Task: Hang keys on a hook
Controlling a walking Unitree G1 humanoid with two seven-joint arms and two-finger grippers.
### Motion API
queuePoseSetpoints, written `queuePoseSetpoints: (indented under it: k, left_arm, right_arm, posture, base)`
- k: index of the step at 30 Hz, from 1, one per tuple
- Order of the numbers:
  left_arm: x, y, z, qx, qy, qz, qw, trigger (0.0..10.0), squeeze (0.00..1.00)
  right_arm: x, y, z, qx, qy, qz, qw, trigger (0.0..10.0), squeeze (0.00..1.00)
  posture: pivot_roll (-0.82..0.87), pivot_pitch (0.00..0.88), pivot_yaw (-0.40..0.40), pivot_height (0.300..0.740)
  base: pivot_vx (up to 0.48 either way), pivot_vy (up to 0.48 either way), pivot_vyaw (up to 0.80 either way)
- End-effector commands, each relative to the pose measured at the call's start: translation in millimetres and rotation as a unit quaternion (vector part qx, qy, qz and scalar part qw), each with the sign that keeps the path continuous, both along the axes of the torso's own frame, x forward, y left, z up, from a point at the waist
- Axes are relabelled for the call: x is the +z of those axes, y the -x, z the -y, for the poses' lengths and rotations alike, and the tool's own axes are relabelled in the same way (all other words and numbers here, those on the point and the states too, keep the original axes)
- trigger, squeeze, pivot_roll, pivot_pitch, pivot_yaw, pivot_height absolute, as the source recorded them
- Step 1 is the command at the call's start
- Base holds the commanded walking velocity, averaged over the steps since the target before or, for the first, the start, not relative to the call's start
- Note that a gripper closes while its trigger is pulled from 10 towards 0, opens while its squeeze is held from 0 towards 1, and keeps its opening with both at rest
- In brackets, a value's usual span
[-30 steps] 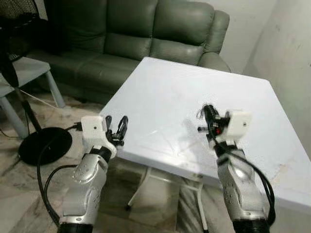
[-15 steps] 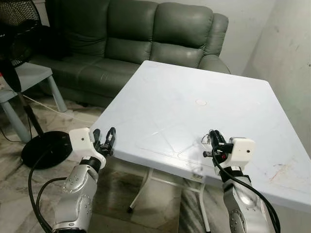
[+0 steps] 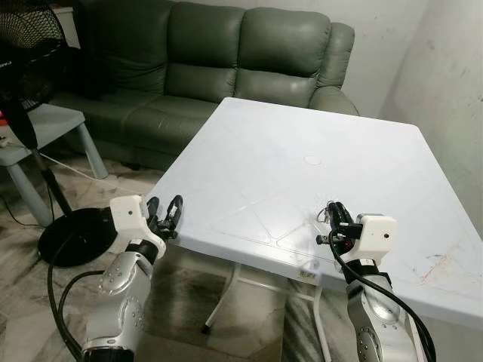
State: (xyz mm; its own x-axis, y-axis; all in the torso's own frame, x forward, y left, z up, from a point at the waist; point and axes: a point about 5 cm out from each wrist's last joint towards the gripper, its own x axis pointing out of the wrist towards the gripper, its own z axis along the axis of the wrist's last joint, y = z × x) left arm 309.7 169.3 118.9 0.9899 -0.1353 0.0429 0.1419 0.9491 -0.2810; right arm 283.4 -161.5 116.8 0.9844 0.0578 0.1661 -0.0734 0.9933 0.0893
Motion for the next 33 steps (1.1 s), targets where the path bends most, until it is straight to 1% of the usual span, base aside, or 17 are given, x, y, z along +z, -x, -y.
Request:
queuePoseSetpoints:
  k: [1,7,13,16,22,25,29,33]
  left_arm:
    - [1.0,-2.5,0.1,-0.007,0.000,-0.001,1.000,10.0,0.00]
    - [0.7,-2.6,0.5,-0.010,0.000,-0.002,1.000,10.0,0.00]
    - [0.2,-2.2,1.4,-0.012,0.003,-0.003,1.000,10.0,0.00]
    - [0.1,-2.0,1.6,-0.012,0.002,-0.003,1.000,10.0,0.00]
    - [0.6,-3.3,2.7,-0.006,-0.002,-0.003,1.000,10.0,0.00]
    - [0.4,-5.5,4.7,-0.005,0.001,-0.012,1.000,10.0,0.00]
    - [-2.5,-10.4,8.9,-0.002,0.006,-0.038,0.999,10.0,0.00]
    - [-4.5,-15.1,11.8,0.002,-0.001,-0.054,0.999,10.0,0.00]
  right_arm:
    - [10.7,-1.9,0.8,-0.004,0.007,0.022,1.000,10.0,0.00]
    - [9.9,-2.5,-4.1,0.002,0.006,0.018,1.000,10.0,0.00]
    - [7.8,-2.7,-6.1,0.005,0.004,0.009,1.000,10.0,0.00]
    - [7.3,-3.2,-6.5,0.005,0.007,0.006,1.000,10.0,0.00]
    - [6.1,-3.3,-6.9,0.005,0.003,0.000,1.000,10.0,0.00]
    - [5.9,-3.5,-7.6,0.007,0.004,-0.003,1.000,10.0,0.00]
    - [5.9,-4.2,-9.5,0.011,0.007,-0.006,1.000,10.0,0.00]
    - [5.4,-4.7,-12.9,0.019,0.009,-0.010,1.000,10.0,0.00]
  posture:
    - [0.00,0.000,-0.021,0.740]
    - [0.01,0.000,-0.024,0.740]
    - [0.01,0.000,-0.027,0.740]
    - [0.01,0.000,-0.028,0.740]
    - [0.01,0.000,-0.029,0.740]
    - [0.01,0.000,-0.030,0.740]
    - [0.02,0.000,-0.036,0.740]
    - [0.02,0.000,-0.042,0.740]
  base:
    - [0.000,0.000,0.00]
    - [0.000,0.273,0.00]
    - [0.000,0.437,0.00]
    - [0.000,0.477,-0.58]
    - [0.000,0.000,-0.79]
    - [0.000,0.000,-0.79]
    - [0.000,0.000,-0.78]
    - [0.000,0.000,-0.78]
